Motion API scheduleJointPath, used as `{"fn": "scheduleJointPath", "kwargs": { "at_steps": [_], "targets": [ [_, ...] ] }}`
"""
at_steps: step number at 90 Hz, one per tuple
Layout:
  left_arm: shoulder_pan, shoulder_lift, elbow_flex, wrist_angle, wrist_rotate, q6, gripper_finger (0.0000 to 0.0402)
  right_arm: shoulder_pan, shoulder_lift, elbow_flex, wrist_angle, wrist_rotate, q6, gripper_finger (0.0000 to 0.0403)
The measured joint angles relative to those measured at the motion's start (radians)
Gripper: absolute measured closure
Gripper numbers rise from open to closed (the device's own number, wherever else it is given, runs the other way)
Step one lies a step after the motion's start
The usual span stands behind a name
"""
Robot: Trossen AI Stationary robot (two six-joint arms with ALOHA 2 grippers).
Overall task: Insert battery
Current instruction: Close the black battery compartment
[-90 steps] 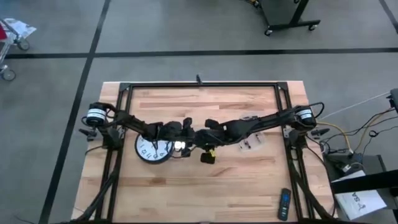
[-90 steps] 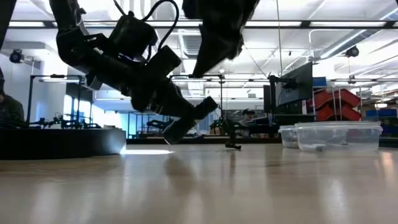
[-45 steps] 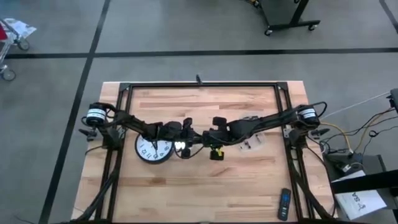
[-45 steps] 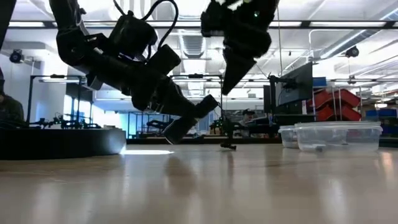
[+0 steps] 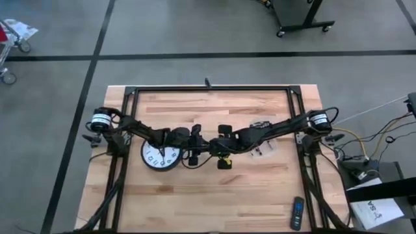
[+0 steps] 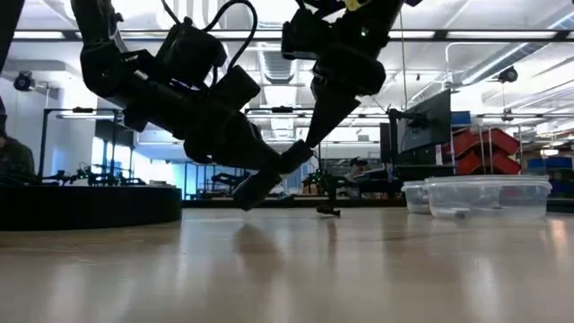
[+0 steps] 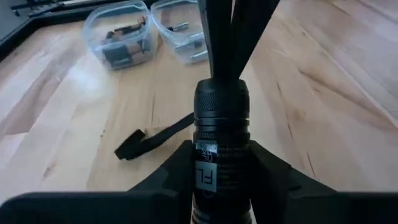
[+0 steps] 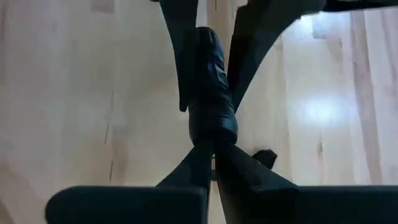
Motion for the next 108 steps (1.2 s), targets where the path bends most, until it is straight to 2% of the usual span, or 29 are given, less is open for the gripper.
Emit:
{"fn": "scheduleJointPath", "kwargs": {
  "at_steps": [14,34,48,57,66,92,108],
  "targets": [
    [-0.001,0.001,-0.004,-0.008,0.005,0.004,0.0311,0.001,0.015,-0.002,0.066,-0.022,-0.024,0.0403],
    [-0.003,0.001,-0.004,-0.011,0.004,0.005,0.0311,-0.002,0.027,-0.003,0.068,-0.024,-0.044,0.0403],
    [-0.003,0.002,0.002,0.031,0.000,-0.001,0.0311,0.001,-0.027,0.026,0.006,-0.029,-0.061,0.0403],
    [-0.003,0.000,0.011,0.067,0.000,-0.001,0.0311,0.010,-0.069,0.055,0.012,-0.028,-0.135,0.0397],
    [-0.005,0.000,0.009,0.061,0.017,-0.003,0.0312,0.024,-0.086,0.060,-0.007,-0.028,-0.238,0.0371],
    [-0.010,0.001,0.007,0.057,0.054,0.010,0.0312,0.044,-0.090,0.067,-0.040,-0.021,-0.499,0.0240],
    [-0.014,0.001,0.006,0.063,0.064,0.015,0.0312,0.044,-0.083,0.066,-0.044,-0.025,-0.603,0.0215]
  ]
}}
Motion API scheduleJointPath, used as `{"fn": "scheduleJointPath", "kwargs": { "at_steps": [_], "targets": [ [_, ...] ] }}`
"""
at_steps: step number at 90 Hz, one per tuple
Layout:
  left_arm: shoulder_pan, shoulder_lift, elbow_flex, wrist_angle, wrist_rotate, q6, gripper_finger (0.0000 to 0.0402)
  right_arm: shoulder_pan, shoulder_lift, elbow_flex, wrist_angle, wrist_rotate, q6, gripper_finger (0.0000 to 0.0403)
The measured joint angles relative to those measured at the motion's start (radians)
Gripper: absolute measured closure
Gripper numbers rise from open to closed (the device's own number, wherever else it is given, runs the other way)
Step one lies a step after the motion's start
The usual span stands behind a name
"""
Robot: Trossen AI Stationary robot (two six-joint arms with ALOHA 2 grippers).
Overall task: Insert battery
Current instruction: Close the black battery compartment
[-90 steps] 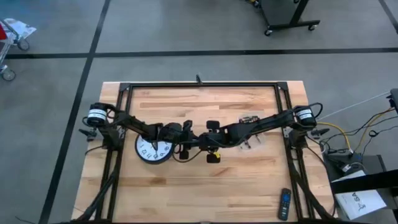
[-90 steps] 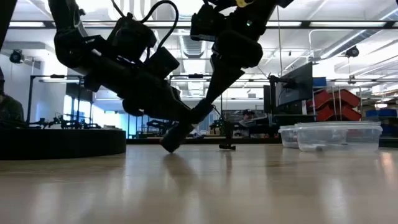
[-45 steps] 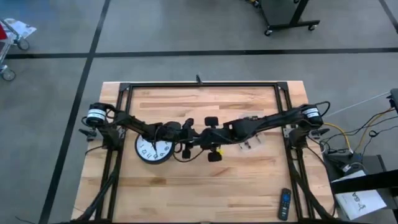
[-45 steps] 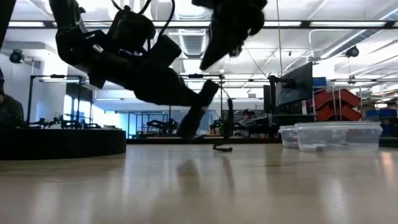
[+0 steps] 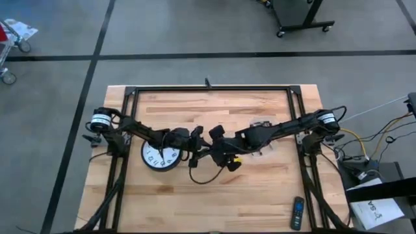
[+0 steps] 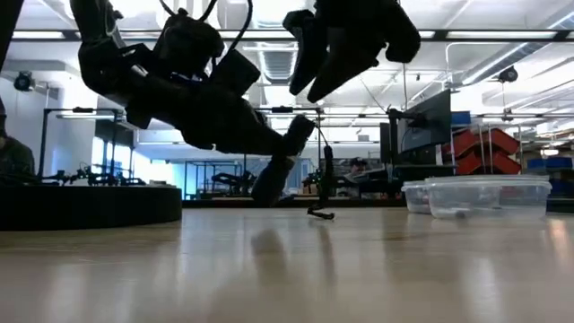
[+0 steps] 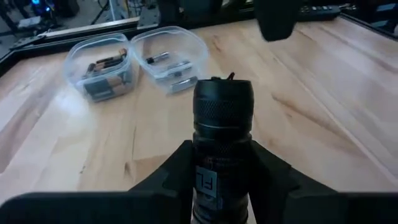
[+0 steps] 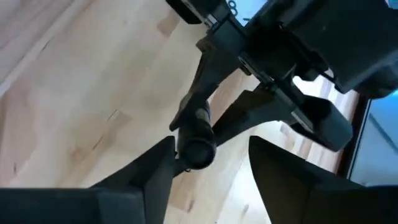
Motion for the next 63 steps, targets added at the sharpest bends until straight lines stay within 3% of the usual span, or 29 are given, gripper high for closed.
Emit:
{"fn": "scheduleJointPath", "kwargs": {
  "at_steps": [63],
  "targets": [
    [-0.002,0.002,-0.002,-0.007,0.009,0.008,0.0312,-0.008,0.066,-0.004,-0.019,0.015,-0.126,0.0304]
  ]
}}
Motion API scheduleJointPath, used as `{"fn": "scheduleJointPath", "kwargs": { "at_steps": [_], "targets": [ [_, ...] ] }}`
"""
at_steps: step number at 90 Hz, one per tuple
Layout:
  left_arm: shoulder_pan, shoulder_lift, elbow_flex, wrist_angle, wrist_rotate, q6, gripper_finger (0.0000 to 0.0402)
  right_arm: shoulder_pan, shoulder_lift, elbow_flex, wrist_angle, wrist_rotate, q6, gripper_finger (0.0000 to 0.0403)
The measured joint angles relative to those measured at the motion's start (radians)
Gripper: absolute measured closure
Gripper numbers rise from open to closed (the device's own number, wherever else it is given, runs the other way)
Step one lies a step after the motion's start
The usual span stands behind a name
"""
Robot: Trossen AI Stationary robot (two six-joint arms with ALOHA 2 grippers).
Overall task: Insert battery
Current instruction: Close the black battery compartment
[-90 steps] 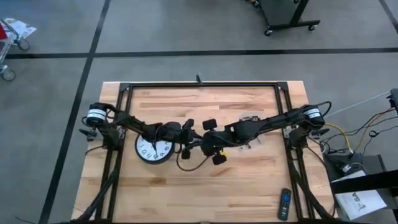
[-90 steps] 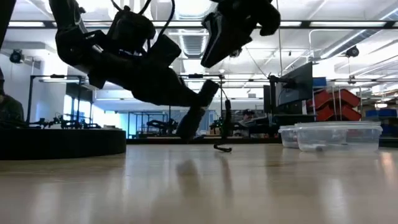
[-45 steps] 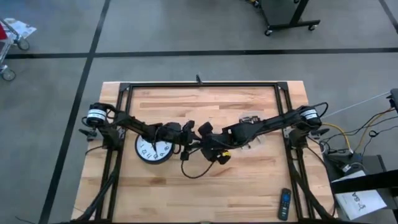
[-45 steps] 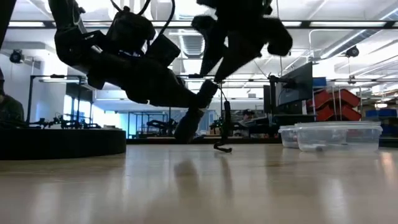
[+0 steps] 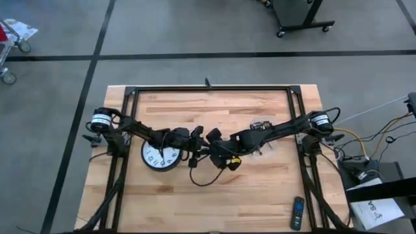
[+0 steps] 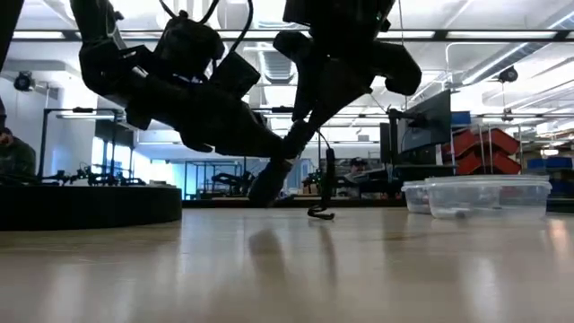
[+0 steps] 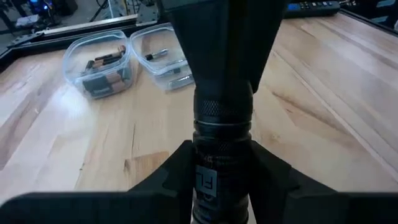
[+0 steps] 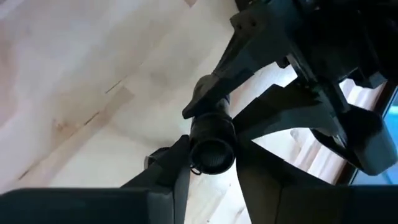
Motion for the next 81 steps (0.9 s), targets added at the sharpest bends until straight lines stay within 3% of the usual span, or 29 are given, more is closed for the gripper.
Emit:
{"fn": "scheduleJointPath", "kwargs": {
  "at_steps": [26,65,81],
  "targets": [
    [0.000,0.000,0.000,0.008,0.027,0.001,0.0312,-0.008,0.000,-0.005,-0.007,0.000,-0.046,0.0274],
    [0.000,0.000,-0.001,0.004,0.033,0.001,0.0312,-0.010,0.000,-0.007,0.001,-0.018,0.017,0.0306],
    [0.000,0.000,-0.001,0.005,0.033,0.001,0.0312,-0.009,0.000,-0.007,0.008,-0.019,0.016,0.0281]
  ]
}}
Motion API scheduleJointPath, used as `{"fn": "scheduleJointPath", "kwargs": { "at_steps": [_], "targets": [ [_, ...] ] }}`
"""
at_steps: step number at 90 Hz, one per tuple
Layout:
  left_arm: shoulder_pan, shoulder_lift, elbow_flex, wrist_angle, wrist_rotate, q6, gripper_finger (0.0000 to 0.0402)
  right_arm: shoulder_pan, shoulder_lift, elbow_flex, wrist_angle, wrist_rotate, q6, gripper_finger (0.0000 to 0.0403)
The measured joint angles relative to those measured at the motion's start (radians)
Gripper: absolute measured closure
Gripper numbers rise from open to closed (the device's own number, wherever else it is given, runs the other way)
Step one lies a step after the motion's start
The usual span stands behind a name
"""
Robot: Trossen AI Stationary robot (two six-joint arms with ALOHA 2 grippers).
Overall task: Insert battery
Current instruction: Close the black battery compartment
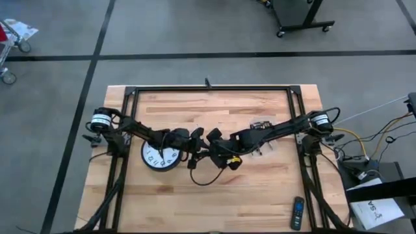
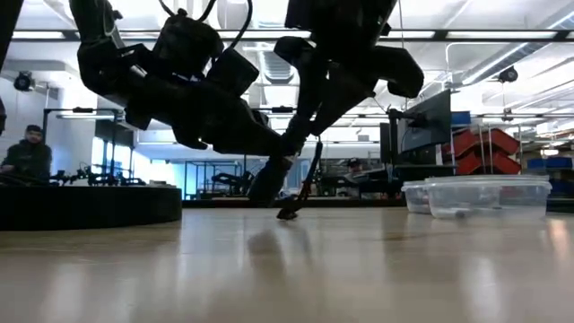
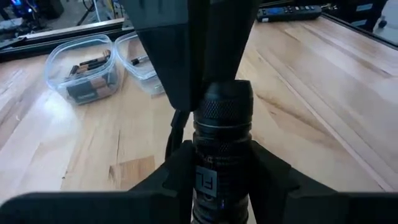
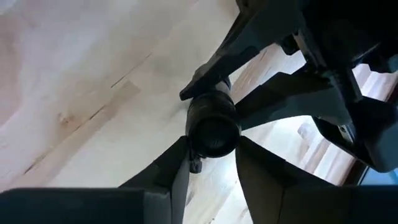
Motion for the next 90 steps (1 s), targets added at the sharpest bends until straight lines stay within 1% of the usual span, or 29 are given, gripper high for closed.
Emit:
{"fn": "scheduleJointPath", "kwargs": {
  "at_steps": [19,35,47,72,90],
  "targets": [
    [0.000,0.000,0.000,0.000,-0.002,0.000,0.0312,0.002,0.000,0.000,0.021,0.000,0.030,0.0236],
    [0.000,0.000,0.000,0.000,-0.003,0.000,0.0312,0.006,0.001,0.000,0.023,0.000,0.036,0.0226],
    [0.000,0.000,0.000,-0.001,-0.003,0.000,0.0312,0.006,0.010,0.000,0.024,0.006,0.064,0.0242],
    [0.000,0.000,-0.001,-0.009,-0.008,0.000,0.0312,0.007,0.032,0.001,0.033,0.021,0.177,0.0317],
    [0.000,0.000,-0.002,-0.008,-0.011,0.000,0.0312,0.007,0.035,0.001,0.035,0.016,0.351,0.0318]
  ]
}}
